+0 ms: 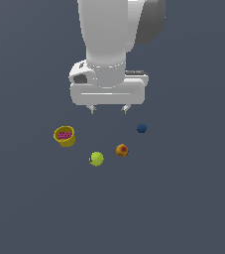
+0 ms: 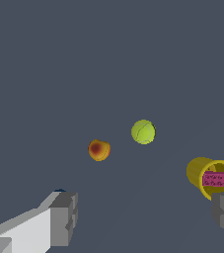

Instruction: Pick up a designated object from a clutter of objects.

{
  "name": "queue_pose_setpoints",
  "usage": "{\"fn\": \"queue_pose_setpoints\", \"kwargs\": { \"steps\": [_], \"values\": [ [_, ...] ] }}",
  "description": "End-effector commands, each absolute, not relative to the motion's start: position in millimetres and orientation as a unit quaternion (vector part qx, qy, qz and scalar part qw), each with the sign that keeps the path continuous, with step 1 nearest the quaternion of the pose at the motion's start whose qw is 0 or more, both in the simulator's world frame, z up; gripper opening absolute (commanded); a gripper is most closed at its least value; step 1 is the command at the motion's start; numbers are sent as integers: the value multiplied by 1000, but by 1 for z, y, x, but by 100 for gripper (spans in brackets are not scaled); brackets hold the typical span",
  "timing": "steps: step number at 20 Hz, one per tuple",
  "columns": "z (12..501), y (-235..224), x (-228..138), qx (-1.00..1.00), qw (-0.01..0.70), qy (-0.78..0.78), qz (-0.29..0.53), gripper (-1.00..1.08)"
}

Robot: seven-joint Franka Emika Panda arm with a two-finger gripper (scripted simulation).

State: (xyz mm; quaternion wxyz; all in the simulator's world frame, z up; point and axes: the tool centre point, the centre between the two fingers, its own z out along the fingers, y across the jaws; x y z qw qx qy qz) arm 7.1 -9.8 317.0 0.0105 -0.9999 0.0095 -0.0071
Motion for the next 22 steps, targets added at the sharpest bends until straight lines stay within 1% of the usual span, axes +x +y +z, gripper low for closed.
{"fn": "queue_pose_setpoints", "kwargs": {
  "steps": [1,9,13,18,22],
  "values": [
    [317,-10,7,-1000,11,10,-7,100],
    [327,10,12,-999,14,-22,-20,100],
    [330,12,12,-999,15,-27,-22,100],
    [320,8,15,-1000,15,-15,-20,100],
    [302,2,22,-1000,16,6,-18,100]
  ]
}}
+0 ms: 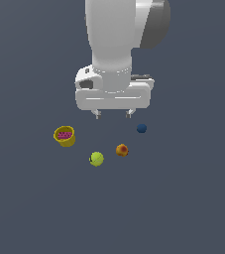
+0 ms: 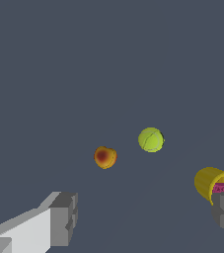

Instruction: Pick up a designated object from a clutter of objects.

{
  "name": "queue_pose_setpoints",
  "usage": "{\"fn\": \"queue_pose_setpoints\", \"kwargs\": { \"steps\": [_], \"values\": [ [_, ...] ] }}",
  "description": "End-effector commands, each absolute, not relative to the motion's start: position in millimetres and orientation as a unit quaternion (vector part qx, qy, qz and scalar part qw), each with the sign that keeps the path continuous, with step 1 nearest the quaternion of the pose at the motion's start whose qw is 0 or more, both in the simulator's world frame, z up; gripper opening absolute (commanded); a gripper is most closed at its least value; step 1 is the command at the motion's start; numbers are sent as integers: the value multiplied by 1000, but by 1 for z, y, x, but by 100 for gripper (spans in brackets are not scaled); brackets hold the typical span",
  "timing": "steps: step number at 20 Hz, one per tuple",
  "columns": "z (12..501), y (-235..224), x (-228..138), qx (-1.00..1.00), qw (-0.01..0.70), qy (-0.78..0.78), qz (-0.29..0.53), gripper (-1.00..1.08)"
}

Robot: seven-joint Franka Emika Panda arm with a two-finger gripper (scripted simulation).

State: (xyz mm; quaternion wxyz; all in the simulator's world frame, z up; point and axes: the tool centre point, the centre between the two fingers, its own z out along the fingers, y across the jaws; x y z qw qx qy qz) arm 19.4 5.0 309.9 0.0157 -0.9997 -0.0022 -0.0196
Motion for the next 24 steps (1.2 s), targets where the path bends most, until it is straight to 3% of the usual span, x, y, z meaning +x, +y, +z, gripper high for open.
{"fn": "queue_pose_setpoints", "kwargs": {
  "steps": [1,16,24],
  "values": [
    [296,0,24,-1000,16,13,-18,100],
    [148,-52,45,-984,9,175,-4,100],
    [100,-70,42,-974,1,225,-1,100]
  ]
}}
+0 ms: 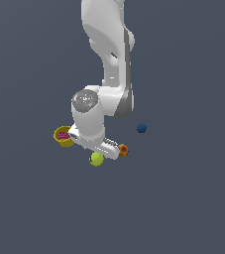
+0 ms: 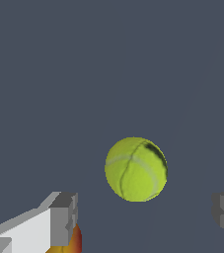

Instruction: Pick up a designated object from a clutter of objects.

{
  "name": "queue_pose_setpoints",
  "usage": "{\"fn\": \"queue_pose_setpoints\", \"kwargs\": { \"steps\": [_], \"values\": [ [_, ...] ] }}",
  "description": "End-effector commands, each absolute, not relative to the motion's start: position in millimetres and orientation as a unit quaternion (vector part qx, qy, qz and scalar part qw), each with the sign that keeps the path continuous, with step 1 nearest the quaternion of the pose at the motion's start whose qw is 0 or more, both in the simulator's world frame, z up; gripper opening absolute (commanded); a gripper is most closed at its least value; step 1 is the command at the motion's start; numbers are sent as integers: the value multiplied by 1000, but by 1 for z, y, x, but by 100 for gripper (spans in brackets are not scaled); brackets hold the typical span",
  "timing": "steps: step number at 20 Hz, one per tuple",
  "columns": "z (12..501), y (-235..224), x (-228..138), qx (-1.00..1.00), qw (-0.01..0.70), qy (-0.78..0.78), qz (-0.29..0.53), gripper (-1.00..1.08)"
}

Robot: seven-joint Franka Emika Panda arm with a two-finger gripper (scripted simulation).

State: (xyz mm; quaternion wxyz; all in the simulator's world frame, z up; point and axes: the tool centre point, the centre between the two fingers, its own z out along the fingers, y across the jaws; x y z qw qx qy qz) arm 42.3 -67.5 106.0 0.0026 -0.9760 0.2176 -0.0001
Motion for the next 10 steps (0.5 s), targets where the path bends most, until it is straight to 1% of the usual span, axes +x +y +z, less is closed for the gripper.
{"fn": "queue_pose_setpoints", "kwargs": {
  "steps": [1,10],
  "values": [
    [97,-71,42,-974,1,228,0,100],
    [87,-72,41,-973,0,231,1,100]
  ]
}}
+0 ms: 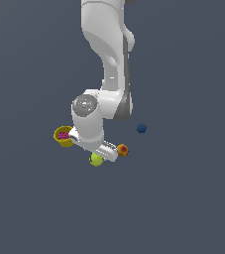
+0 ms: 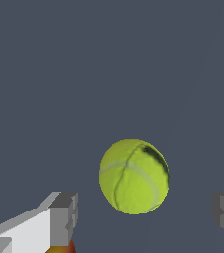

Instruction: Pick up a designated object from a clutter of objects.

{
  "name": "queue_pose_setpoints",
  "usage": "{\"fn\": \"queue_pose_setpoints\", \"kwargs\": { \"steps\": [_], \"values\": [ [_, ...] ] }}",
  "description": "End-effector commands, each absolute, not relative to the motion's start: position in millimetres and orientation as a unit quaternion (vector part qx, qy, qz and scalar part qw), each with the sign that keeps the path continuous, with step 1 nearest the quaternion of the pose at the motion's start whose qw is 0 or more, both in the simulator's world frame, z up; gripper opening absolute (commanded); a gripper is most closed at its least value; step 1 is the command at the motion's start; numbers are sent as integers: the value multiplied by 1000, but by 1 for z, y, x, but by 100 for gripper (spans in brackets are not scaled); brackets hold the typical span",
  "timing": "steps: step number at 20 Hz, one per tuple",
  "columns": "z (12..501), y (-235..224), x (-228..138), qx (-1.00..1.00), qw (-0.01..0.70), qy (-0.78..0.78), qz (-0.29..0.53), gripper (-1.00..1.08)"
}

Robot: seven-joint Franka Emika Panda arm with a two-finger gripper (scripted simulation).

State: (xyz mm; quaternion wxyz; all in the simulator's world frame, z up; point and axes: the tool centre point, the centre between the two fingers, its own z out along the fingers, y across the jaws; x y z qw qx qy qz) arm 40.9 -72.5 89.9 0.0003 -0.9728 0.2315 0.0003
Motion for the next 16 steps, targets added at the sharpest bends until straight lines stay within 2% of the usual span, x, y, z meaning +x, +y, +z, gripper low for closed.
{"fn": "queue_pose_setpoints", "kwargs": {
  "steps": [1,14,15,16],
  "values": [
    [84,-73,40,-973,0,232,1,100],
    [41,-73,41,-972,0,233,0,100],
    [41,-73,41,-972,0,233,0,-100],
    [41,-73,41,-972,0,233,0,-100]
  ]
}}
